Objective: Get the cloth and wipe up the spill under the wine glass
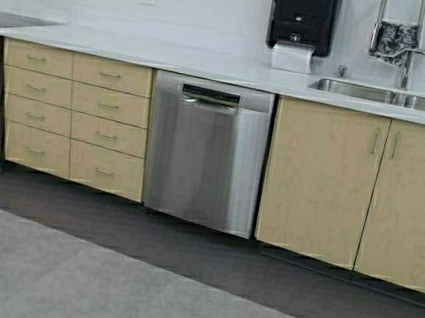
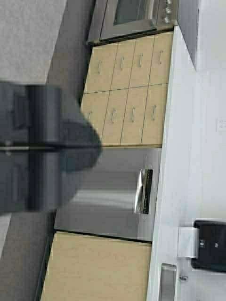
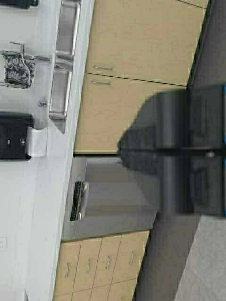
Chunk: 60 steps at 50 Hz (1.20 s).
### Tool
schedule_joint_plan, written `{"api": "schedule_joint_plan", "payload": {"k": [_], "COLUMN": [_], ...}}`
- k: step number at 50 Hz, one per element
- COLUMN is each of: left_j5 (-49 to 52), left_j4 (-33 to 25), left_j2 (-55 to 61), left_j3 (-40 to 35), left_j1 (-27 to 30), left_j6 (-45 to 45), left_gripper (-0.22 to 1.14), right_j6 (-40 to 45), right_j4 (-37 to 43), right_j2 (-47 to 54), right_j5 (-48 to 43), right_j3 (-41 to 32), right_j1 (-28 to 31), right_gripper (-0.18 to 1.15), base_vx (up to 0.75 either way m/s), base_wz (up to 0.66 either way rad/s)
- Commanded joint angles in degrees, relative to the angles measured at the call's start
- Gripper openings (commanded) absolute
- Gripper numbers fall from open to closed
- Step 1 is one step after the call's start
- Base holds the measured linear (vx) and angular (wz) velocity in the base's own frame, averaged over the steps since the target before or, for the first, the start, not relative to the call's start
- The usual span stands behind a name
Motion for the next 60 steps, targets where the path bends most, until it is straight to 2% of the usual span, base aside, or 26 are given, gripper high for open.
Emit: {"api": "schedule_joint_plan", "payload": {"k": [1,7,60], "left_j5": [-0.26,-0.44,-3.16], "left_j4": [-0.09,-0.18,0.00], "left_j2": [-0.79,-0.79,-0.97], "left_j3": [-0.26,-0.26,0.88], "left_j1": [-0.53,-0.53,-0.53], "left_j6": [-0.97,-1.14,-3.60], "left_gripper": [0.00,0.02,0.02], "right_j6": [-0.09,0.09,0.53], "right_j4": [0.00,0.00,0.00], "right_j2": [0.53,0.53,-1.49], "right_j5": [-0.26,-0.26,-0.53], "right_j3": [-0.35,-0.53,-1.05], "right_j1": [-0.09,-0.09,-0.09], "right_gripper": [0.01,0.06,0.06], "base_vx": [0.05,0.06,0.20], "base_wz": [0.00,-0.01,-0.08]}}
